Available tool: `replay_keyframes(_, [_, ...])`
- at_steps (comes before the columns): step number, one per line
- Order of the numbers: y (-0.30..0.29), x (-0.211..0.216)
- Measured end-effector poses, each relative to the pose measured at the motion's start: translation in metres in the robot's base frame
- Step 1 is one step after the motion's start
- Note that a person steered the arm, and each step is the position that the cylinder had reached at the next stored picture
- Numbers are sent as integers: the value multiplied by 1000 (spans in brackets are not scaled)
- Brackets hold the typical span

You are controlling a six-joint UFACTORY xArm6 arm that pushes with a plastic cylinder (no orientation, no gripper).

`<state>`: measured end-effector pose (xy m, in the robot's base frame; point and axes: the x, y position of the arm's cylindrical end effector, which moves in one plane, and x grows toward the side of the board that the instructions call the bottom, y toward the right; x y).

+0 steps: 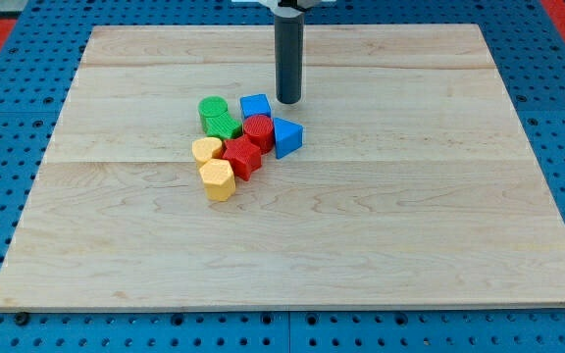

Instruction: Push blue triangle into the group of blocks

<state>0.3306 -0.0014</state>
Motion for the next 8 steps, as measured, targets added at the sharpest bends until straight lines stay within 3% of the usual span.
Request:
replay_keyframes(1, [-34,-5])
replay_keyframes(2, [-51,19])
replay_keyframes(3, [-38,36])
replay_keyframes(4, [-33,15])
replay_keyframes(5, [26,15])
replay_keyframes(8, [38,102])
